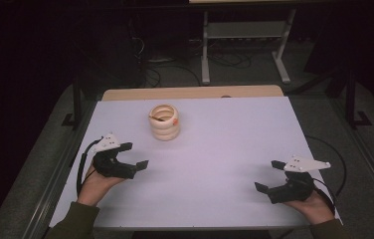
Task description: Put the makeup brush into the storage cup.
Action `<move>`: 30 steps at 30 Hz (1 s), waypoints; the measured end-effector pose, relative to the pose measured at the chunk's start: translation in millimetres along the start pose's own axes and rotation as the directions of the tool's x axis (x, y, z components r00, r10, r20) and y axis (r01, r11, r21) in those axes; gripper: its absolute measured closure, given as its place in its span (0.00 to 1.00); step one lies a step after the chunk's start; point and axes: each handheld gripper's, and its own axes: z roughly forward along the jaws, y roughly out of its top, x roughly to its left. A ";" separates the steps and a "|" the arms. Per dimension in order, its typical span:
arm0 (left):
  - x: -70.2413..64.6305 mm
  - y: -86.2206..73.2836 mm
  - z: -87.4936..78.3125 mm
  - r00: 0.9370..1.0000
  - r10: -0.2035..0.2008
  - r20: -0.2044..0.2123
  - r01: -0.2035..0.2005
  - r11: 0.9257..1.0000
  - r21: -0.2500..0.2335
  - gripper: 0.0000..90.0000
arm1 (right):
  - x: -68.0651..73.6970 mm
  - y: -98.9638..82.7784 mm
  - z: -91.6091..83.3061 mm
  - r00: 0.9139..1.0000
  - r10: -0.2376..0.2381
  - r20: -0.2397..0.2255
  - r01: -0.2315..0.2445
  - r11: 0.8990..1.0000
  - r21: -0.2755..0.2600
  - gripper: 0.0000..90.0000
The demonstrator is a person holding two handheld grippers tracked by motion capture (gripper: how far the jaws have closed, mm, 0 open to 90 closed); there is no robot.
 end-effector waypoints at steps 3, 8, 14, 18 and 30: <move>-2.9 -4.3 -2.5 1.000 0.008 0.008 -0.008 1.000 -0.008 0.08 | 0.0 -0.1 0.2 1.000 -0.002 0.001 0.002 1.000 0.000 0.02; -5.4 -11.9 -5.5 1.000 0.019 0.016 -0.019 1.000 0.000 0.08 | 0.3 -0.1 0.3 1.000 -0.001 0.001 0.001 1.000 0.002 0.02; -6.0 -21.1 -10.4 0.999 0.018 0.027 -0.018 1.000 -0.001 0.08 | -0.2 -0.8 0.3 1.000 0.002 0.003 -0.002 1.000 0.009 0.02; -6.4 -27.0 -12.6 1.000 0.014 0.028 -0.014 1.000 0.003 0.08 | -0.4 -1.0 0.3 1.000 0.002 0.004 -0.002 1.000 0.009 0.02; -9.9 -49.4 -10.7 1.000 0.020 0.024 -0.021 0.998 0.059 0.08 | -0.8 -2.5 2.8 1.000 -0.008 0.013 0.008 1.000 0.013 0.02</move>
